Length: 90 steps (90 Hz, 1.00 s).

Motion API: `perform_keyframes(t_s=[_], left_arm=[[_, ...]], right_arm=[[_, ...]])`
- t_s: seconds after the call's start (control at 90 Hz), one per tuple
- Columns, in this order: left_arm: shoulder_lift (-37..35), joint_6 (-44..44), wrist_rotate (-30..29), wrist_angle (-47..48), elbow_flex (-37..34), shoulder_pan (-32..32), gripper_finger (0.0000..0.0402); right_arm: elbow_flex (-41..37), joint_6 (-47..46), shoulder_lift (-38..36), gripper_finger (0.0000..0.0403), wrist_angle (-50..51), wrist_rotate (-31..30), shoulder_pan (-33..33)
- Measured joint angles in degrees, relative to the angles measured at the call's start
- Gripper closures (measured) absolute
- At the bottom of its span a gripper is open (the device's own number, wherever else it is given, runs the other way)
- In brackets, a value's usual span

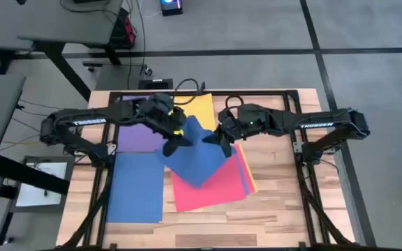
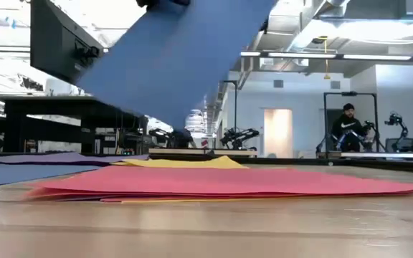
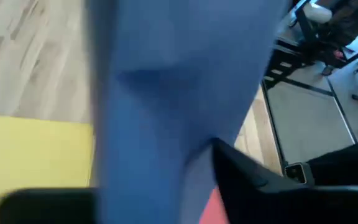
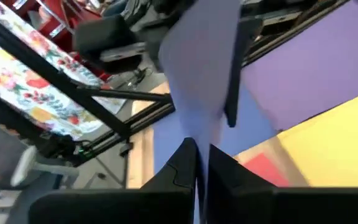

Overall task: Organize paper
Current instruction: Stack the blue paper on top of the blue paper

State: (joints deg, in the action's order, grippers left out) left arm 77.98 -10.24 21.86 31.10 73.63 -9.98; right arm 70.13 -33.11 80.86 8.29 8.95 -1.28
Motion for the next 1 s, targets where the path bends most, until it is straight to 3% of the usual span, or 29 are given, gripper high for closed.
perform_keyframes(t_s=[0.189,0.422,0.667,0.822,1.0], left_arm=[[-0.7,-1.3,-4.3,2.4,0.0,0.1,0.0401],[-3.5,-9.0,-15.7,8.7,0.0,0.2,0.0402],[-5.5,-29.3,-22.1,18.6,0.0,0.3,0.0402],[-11.0,-44.1,-24.0,25.4,0.0,3.3,0.0402],[-16.9,-61.7,-28.2,37.0,0.0,10.2,0.0402]], right_arm=[[0.0,-0.5,0.0,0.0384,3.7,0.4,0.0],[0.0,0.6,0.0,0.0276,14.5,1.8,-2.8],[0.0,5.5,-3.4,0.0205,29.7,1.7,-8.2],[0.0,10.8,-5.3,0.0199,35.7,1.4,-9.4],[-0.5,14.6,-5.4,0.0204,35.7,1.4,-9.5]])
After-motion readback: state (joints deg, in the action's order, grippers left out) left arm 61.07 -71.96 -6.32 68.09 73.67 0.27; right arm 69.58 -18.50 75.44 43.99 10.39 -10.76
